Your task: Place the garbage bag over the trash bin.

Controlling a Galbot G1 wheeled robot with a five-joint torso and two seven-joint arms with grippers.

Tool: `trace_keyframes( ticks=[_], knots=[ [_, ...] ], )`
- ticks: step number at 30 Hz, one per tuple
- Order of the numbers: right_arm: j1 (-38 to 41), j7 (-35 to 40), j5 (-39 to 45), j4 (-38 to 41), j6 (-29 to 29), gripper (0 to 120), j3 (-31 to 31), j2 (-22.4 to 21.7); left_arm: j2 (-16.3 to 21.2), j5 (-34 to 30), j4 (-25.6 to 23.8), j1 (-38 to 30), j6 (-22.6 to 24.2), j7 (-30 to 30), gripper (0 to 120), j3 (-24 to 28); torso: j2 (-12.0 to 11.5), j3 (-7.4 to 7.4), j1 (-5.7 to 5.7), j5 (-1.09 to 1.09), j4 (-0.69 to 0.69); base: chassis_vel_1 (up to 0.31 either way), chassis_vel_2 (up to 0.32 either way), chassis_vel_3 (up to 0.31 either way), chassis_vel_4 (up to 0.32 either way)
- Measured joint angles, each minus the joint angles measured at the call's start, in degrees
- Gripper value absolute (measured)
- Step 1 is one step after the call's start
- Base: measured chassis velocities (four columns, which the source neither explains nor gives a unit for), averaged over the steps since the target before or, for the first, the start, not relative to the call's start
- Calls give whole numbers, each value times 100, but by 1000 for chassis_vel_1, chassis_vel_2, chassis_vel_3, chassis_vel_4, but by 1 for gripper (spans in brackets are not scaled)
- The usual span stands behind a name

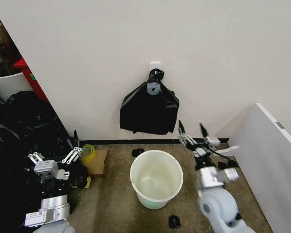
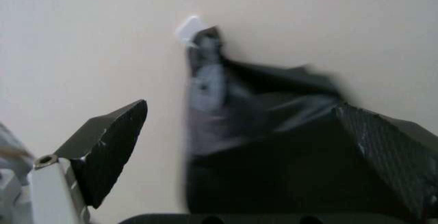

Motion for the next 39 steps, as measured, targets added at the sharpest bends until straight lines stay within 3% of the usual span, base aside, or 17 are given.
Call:
trace_keyframes(
  ticks=[3,12,28,31,35,36,39],
  knots=[
    [615,173,1101,-139,-245,100,-264,101,-12,-7,35,-42,38,-72,100,-13,0,0,0,0,0,0,0,0,0],
    [1703,977,2832,-665,-813,100,-504,543,-3,-31,102,-129,137,-300,100,-28,0,0,0,0,0,0,0,0,0],
    [2658,654,2624,-2084,-626,98,-406,1243,84,-46,96,-226,250,-677,100,-41,0,0,0,0,0,0,0,0,0],
    [2720,635,2521,-2228,-609,86,-403,1289,118,-45,75,-235,268,-736,100,-62,0,0,0,0,-1,0,0,0,0],
    [2767,614,2488,-2303,-601,79,-390,1308,129,-44,75,-235,276,-756,100,-66,0,0,1,0,0,0,0,0,0],
    [2845,548,2422,-2414,-547,70,-360,1341,144,-40,76,-230,280,-777,100,-69,0,0,0,1,0,0,0,0,0],
    [2875,498,2401,-2438,-506,62,-330,1370,163,-39,80,-229,282,-793,100,-76,0,0,0,0,0,0,0,0,0]
  ],
)
